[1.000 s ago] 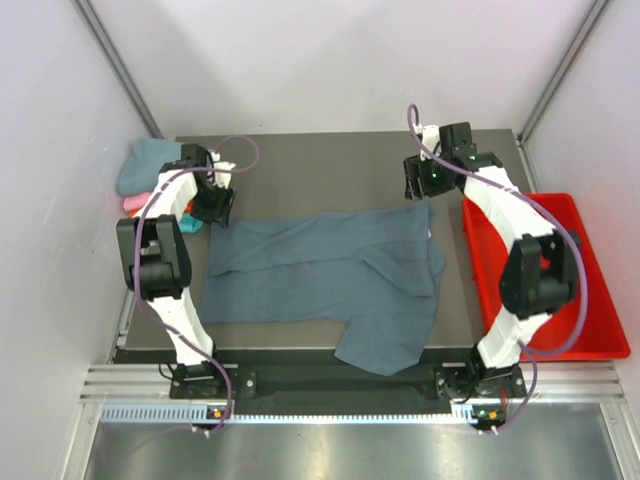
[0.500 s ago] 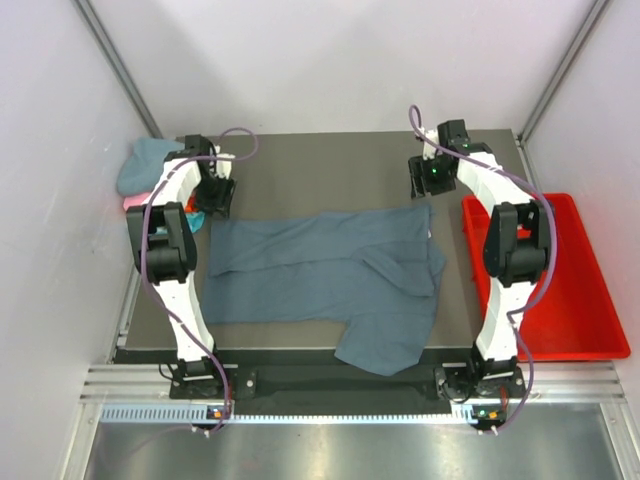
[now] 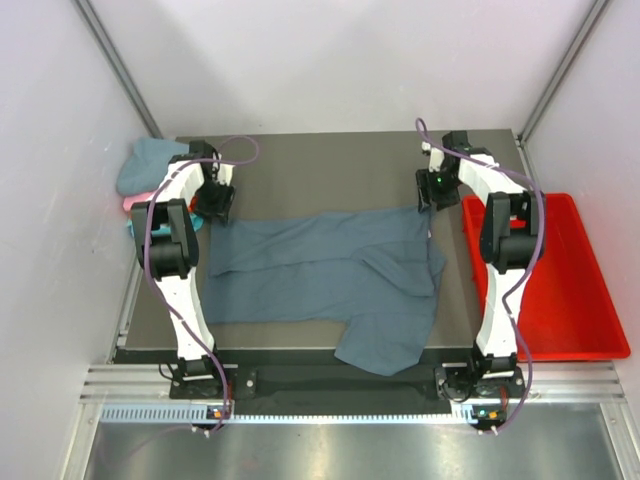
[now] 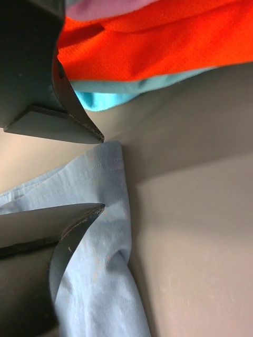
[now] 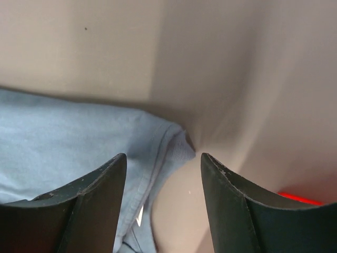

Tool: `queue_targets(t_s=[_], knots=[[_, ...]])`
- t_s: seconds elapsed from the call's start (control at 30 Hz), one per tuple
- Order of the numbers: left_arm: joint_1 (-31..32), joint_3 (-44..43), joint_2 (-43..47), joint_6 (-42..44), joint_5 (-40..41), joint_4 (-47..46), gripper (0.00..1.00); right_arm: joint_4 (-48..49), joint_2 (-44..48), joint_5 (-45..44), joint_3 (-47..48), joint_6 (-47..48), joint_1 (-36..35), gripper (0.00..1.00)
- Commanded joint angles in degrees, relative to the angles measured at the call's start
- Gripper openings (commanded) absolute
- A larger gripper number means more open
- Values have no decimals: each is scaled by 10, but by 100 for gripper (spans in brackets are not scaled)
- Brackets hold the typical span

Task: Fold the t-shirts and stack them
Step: Fold the tshirt

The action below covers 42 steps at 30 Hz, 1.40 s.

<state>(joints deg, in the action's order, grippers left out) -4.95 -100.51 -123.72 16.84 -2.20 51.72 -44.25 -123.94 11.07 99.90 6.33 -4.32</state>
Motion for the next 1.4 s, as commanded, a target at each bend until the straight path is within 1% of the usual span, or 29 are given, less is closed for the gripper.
queue_targets(t_s=[0.0, 0.13, 0.2, 0.27, 0.3, 0.33, 0.37, 0.4, 0.43, 0.47, 0.5, 0.6, 0.67, 0.7, 0.9, 1.13, 1.23, 1.37], knots=[[-4, -5, 1, 4, 37, 5, 54, -4, -16, 26, 38, -4, 1, 58], [-3, -1, -8, 8, 42, 2, 53, -4, -24, 36, 44, -8, 1, 56], [-4, -2, -13, 8, 40, 1, 45, -5, -25, 38, 43, -10, 2, 50], [-4, -7, -23, 8, 33, 1, 37, -5, -27, 40, 42, -9, 1, 44], [-4, -9, -27, 8, 32, 0, 32, -5, -27, 40, 41, -10, 2, 36], [-4, -12, -34, 9, 33, 2, 21, -3, -28, 37, 39, -11, 1, 32], [-4, -17, -38, 10, 33, 2, 17, -3, -29, 35, 38, -11, 2, 28], [-4, -20, -42, 11, 32, 3, 11, -3, -29, 31, 36, -11, 2, 19], [-4, -23, -49, 11, 32, 3, 3, -2, -29, 27, 35, -10, 3, 15], [-4, -29, -52, 12, 32, 2, 0, 0, -27, 19, 35, -10, 3, 11], [-3, -35, -56, 11, 30, 1, 0, 2, -27, 12, 37, -10, 4, 6], [-4, -72, -77, 2, 28, 0, 0, 14, -30, -19, 56, -12, 12, 2], [-2, -113, -101, -3, 33, -3, 0, 19, -45, -39, 73, -5, 22, 2], [-1, -126, -110, -5, 46, -9, 0, 19, -53, -44, 98, -4, 25, 1], [8, -224, -180, -6, 64, -32, 0, 29, -103, -53, 172, 9, 33, 1], [29, -334, -236, -4, 75, -80, 0, 37, -139, -45, 211, 15, 19, 3], [35, -365, -251, -1, 83, -117, 0, 40, -149, -42, 230, 18, 17, 3], [38, -378, -263, 0, 112, -181, 0, 50, -169, -49, 258, 16, 15, 4]])
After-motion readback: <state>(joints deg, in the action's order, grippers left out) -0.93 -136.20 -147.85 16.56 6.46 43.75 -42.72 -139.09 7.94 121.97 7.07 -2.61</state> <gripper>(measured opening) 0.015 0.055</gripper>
